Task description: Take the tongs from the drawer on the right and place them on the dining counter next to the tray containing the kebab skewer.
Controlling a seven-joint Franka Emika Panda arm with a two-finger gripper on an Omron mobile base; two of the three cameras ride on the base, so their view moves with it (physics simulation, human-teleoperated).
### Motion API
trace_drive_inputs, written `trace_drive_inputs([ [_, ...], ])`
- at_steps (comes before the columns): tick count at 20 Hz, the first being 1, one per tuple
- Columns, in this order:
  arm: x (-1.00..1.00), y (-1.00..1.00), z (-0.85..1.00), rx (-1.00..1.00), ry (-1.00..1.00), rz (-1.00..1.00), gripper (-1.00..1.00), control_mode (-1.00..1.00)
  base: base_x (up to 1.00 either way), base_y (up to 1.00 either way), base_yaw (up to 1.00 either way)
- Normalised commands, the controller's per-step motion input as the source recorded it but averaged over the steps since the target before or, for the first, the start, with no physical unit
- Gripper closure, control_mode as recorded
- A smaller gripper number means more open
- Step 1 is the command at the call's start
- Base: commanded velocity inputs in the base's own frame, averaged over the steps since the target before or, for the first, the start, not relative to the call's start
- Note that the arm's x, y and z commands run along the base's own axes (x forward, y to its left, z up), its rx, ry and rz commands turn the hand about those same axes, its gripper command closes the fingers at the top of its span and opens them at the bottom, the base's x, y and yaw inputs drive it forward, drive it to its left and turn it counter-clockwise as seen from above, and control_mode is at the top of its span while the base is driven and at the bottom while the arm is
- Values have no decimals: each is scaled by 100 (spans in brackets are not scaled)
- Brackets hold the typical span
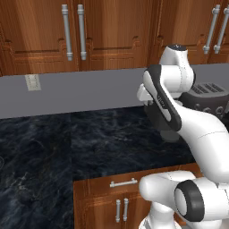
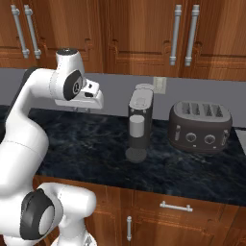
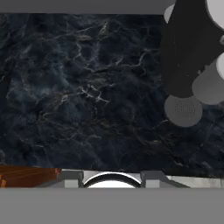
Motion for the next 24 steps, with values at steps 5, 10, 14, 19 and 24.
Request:
trace_drive_inputs([
  [5,-36,-3,0,0,0,-5,-100,-100,0,0,0],
  [10,-16,-41,-2,2,11,-23,-100,-100,0,0,0],
  [14,0,-41,-33,9,1,-24,-100,-100,0,0,0],
  [19,-8,-34,-35,11,1,-22,-100,-100,0,0,0],
  [24,-22,-22,-26,3,0,-29,-100,-100,0,0,0],
])
